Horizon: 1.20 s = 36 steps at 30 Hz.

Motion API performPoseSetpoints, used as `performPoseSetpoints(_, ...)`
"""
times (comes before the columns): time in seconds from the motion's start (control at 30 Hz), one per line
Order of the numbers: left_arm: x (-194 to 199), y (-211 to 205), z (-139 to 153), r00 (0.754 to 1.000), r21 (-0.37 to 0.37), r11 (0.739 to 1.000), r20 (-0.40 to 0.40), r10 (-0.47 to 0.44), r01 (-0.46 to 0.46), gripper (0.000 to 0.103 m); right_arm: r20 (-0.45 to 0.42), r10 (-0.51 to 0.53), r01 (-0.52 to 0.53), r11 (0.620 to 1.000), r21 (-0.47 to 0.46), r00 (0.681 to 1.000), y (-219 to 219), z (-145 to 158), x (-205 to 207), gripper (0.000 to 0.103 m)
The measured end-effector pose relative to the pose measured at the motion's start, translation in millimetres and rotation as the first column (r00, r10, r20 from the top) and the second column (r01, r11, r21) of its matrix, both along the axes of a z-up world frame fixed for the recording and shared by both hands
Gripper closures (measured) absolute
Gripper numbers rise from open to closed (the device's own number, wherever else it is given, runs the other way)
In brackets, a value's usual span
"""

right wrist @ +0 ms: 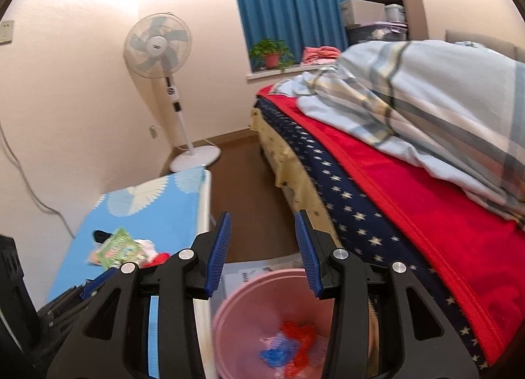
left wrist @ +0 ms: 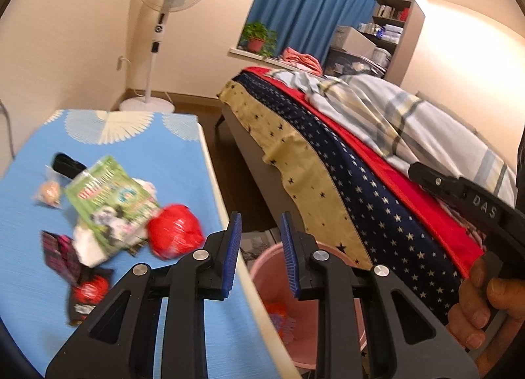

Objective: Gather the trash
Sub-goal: 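Open both tools to drop the plastic bags into the pink bin, then grasp the clear bag with the left tool while the right tool grasps the black strap item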

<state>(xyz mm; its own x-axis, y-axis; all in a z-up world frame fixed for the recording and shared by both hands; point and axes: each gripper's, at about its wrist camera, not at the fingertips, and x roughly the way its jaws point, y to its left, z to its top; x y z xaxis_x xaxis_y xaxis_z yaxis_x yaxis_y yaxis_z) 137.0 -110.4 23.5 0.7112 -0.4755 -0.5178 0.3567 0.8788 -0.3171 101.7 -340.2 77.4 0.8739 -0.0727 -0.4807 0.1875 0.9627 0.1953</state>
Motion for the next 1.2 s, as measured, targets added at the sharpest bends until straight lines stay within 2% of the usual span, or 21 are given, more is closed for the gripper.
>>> performPoseSetpoints(0.13, 11, 28, 37, 0.998, 0.024, 0.999, 0.05, 0.032, -0.033, 0.079, 0.04, 0.085, -0.085, 0.996, 0.012, 0.996, 18, 19, 9, 0.07)
performPoseSetpoints(0.2, 19, 45, 57, 0.996, 0.041, 0.998, 0.082, 0.046, -0.049, 0.08, 0.065, 0.133, -0.135, 0.991, 0.022, 0.989, 29, 30, 16, 0.076)
performPoseSetpoints(0.33, 35, 82, 88, 0.99, 0.074, 0.994, 0.127, 0.066, -0.076, 0.081, 0.088, 0.223, -0.227, 0.973, 0.032, 0.971, 50, 44, 33, 0.081)
performPoseSetpoints(0.43, 48, 113, 101, 0.985, 0.097, 0.99, 0.15, 0.083, -0.098, 0.081, 0.092, 0.29, -0.294, 0.955, 0.037, 0.953, 67, 52, 54, 0.084)
performPoseSetpoints(0.53, 62, 143, 102, 0.981, 0.127, 0.985, 0.171, 0.096, -0.119, 0.081, 0.092, 0.34, -0.345, 0.938, 0.043, 0.936, 82, 53, 72, 0.086)
performPoseSetpoints(0.6, 72, 163, 93, 0.978, 0.148, 0.979, 0.174, 0.114, -0.14, 0.081, 0.084, 0.384, -0.388, 0.921, 0.036, 0.919, 98, 50, 88, 0.086)
performPoseSetpoints(0.67, 83, 183, 76, 0.978, 0.138, 0.976, 0.15, 0.145, -0.166, 0.081, 0.075, 0.43, -0.433, 0.901, 0.033, 0.9, 117, 45, 105, 0.087)
performPoseSetpoints(0.87, 116, 229, 8, 0.975, 0.136, 0.967, -0.017, 0.221, -0.217, 0.081, 0.026, 0.541, -0.542, 0.839, 0.04, 0.84, 173, 6, 148, 0.087)
performPoseSetpoints(1.0, 131, 241, -33, 0.965, 0.151, 0.966, -0.125, 0.231, -0.211, 0.081, -0.029, 0.577, -0.571, 0.814, 0.105, 0.816, 201, -26, 177, 0.087)
performPoseSetpoints(1.2, 146, 238, -73, 0.955, 0.195, 0.965, -0.203, 0.216, -0.176, 0.081, -0.074, 0.619, -0.606, 0.783, 0.142, 0.782, 235, -52, 210, 0.087)
